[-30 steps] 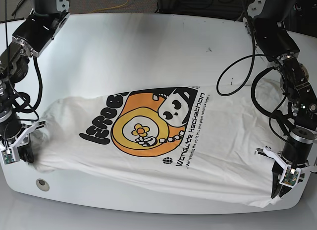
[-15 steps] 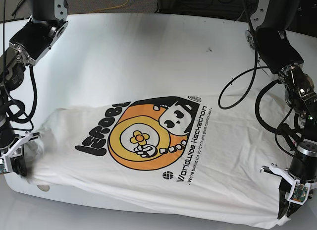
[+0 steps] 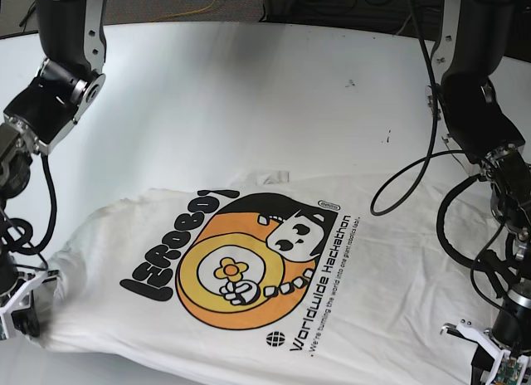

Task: Layout the t-shirt on the table in an organized manner, then fold the t-shirt properly
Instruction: 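Drag the held shirt edges back across the table with both grippers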

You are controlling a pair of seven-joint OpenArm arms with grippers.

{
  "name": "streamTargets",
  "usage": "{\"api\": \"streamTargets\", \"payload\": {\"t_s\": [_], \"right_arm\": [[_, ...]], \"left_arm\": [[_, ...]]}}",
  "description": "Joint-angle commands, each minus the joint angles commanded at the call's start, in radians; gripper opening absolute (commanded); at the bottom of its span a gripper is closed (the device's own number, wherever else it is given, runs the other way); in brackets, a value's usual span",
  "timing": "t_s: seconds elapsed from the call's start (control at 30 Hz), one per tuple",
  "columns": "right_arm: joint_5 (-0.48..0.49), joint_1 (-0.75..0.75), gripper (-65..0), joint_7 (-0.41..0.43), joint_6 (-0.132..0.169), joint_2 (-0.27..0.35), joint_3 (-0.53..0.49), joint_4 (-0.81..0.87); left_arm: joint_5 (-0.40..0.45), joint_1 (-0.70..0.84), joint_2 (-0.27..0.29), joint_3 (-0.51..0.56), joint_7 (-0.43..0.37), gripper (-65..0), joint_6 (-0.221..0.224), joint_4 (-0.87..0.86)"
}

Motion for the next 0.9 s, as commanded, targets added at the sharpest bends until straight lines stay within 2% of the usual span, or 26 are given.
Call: {"api": "streamTargets", "payload": {"t_s": [0.27, 0.5, 0.63, 0.77, 0.9], "right_arm": [[-0.061, 0.232, -65.0, 0.000, 0.000, 0.002, -0.061, -0.207], [-0.112, 0.476, -65.0, 0.000, 0.000, 0.011, -0.186, -0.359], [-0.129, 0.565, -65.0, 0.002, 0.000, 0.011, -0.227, -0.420], [-0.127, 0.574, -65.0, 0.003, 0.000, 0.015, -0.276, -0.482], [-0.127, 0.574, -65.0, 0.018, 0.000, 0.017, -0.311, -0.489]], "left_arm": [[-0.002, -0.153, -0.003, 0.009, 0.000, -65.0, 0.000, -0.115], [-0.002, -0.339, -0.003, 0.011, -0.002, -65.0, 0.000, -0.235], [-0.002, -0.436, -0.003, 0.012, -0.002, -65.0, -0.002, -0.292], [-0.003, -0.510, -0.003, 0.038, -0.002, -65.0, -0.002, -0.334], [-0.005, -0.510, -0.003, 0.063, -0.002, -65.0, -0.005, -0.353]]}}
